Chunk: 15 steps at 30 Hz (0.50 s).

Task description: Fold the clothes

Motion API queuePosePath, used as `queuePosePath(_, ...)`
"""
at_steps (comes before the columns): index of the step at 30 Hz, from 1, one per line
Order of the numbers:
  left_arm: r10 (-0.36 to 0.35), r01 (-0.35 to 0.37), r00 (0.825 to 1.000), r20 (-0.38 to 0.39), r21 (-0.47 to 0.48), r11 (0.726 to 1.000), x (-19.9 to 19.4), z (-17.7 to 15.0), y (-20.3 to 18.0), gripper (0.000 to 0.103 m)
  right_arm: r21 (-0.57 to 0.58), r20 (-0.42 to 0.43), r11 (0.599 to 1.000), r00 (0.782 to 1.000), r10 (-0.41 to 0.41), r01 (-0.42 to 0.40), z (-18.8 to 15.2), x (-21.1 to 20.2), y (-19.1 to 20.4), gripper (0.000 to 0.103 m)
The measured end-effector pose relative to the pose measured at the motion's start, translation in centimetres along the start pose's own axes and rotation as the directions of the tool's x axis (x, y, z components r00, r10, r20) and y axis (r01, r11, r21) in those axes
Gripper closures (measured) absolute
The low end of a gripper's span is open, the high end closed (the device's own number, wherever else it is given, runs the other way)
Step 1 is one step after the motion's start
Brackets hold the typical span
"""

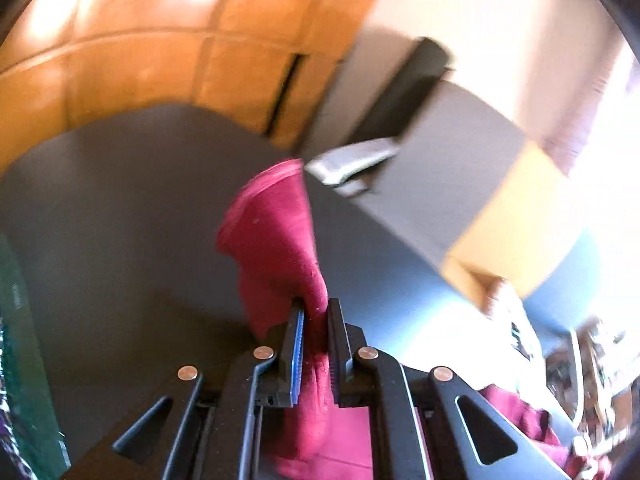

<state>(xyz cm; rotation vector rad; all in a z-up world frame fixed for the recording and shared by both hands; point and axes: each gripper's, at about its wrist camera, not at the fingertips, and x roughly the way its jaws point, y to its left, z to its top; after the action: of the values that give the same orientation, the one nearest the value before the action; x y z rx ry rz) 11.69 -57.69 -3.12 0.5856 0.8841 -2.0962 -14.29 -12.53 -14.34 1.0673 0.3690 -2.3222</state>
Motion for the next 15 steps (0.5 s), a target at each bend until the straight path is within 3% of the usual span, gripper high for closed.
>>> queuePosePath(3,-0.115,0.115,0.993,-0.007,0.073,0.991,-1.8,-1.8,-5.1,0.094,0.001,0.002,1.000,1.000,0.003,-0.003,0.0,0.0,-0.1,0.005)
queuePosePath(7,-0.259,0.267,0.963,-0.069,0.160,0.950,-2.7,-6.1,-12.8,0.094,0.004,0.004,1.000,1.000,0.009,-0.009,0.0,0.0,-0.2,0.005)
queuePosePath(11,-0.318,0.361,0.929,-0.188,0.273,0.892,-2.7,-12.7,-19.7,0.094,0.009,0.006,1.000,1.000,0.015,-0.015,0.0,0.0,-0.2,0.005)
queuePosePath(15,-0.303,0.410,0.896,-0.325,0.341,0.846,0.2,-17.5,-23.8,0.090,0.014,0.008,1.000,1.000,0.021,-0.021,-0.1,-0.1,-0.3,0.005)
